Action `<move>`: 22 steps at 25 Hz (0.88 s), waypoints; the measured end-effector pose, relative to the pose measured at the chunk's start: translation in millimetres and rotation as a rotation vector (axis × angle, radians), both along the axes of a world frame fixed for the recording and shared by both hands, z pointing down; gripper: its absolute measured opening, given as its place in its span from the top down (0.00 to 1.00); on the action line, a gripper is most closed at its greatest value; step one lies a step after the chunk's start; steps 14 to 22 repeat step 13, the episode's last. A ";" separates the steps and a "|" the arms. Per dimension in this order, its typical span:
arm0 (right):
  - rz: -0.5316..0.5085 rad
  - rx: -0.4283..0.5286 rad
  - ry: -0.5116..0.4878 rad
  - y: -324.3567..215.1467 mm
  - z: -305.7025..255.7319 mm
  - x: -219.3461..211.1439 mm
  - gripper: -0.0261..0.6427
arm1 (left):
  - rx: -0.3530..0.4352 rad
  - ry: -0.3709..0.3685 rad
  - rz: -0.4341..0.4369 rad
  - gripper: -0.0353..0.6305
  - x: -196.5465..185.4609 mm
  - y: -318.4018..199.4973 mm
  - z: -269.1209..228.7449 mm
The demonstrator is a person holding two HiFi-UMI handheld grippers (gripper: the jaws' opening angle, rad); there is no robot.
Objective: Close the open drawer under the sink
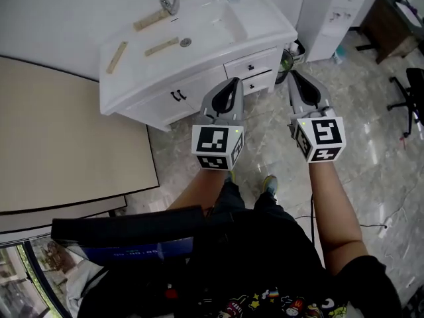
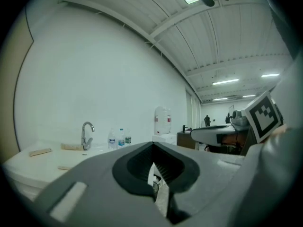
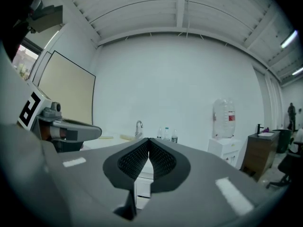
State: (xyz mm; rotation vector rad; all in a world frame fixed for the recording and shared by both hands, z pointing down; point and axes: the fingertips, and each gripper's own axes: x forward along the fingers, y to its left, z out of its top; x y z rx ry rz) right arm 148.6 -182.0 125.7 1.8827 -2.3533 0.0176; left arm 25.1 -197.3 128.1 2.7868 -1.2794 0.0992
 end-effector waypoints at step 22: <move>-0.048 0.015 -0.003 2.8 -4.7 -7.0 0.92 | 0.000 0.013 -0.048 0.95 -4.5 12.0 -0.6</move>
